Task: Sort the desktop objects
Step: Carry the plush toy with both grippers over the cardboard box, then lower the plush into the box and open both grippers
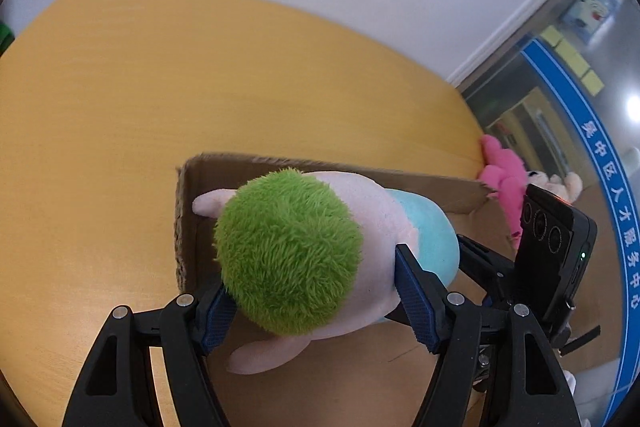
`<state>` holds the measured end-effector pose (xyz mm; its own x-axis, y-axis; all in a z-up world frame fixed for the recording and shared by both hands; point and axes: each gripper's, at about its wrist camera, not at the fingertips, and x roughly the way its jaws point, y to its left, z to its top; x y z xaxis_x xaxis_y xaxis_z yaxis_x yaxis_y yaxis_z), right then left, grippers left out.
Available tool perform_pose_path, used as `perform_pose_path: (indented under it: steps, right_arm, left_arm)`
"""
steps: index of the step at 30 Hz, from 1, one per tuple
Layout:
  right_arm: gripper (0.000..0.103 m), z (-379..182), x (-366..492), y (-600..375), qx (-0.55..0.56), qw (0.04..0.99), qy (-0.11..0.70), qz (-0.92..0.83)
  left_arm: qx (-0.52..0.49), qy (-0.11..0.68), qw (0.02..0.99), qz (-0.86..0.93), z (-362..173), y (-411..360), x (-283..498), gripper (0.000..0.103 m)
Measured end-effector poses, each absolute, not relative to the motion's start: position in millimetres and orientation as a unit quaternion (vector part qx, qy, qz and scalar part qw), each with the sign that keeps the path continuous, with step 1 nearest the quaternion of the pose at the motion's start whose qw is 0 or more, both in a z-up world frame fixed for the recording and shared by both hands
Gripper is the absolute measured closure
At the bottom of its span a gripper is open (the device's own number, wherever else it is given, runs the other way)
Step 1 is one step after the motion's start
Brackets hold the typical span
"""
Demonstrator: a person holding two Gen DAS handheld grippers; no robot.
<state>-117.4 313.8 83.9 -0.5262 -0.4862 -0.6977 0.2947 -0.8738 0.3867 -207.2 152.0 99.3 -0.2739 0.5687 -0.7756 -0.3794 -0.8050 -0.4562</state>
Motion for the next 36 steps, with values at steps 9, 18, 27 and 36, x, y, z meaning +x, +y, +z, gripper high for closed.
perform_pose_path:
  steps: [9, 18, 27, 36]
  right_arm:
    - [0.011, 77.0, -112.0, 298.7, 0.399, 0.243, -0.098, -0.879]
    - [0.008, 88.1, -133.8, 281.4, 0.421, 0.206, -0.089, -0.879]
    - [0.008, 153.1, -63.4, 339.3, 0.395, 0.155, -0.072, -0.903]
    - [0.007, 204.8, 59.5, 382.7, 0.341, 0.074, -0.039, -0.936]
  left_arm:
    - [-0.495, -0.062, 0.252, 0.829, 122.6, 140.1, -181.4, 0.029]
    - [-0.47, -0.073, 0.249, 0.844, 145.4, 118.8, -163.3, 0.027]
    - [-0.353, -0.03, 0.221, 0.909, 199.0, 96.7, -88.3, 0.023]
    - [-0.231, 0.037, 0.155, 0.96, 238.5, 105.8, 16.7, 0.0]
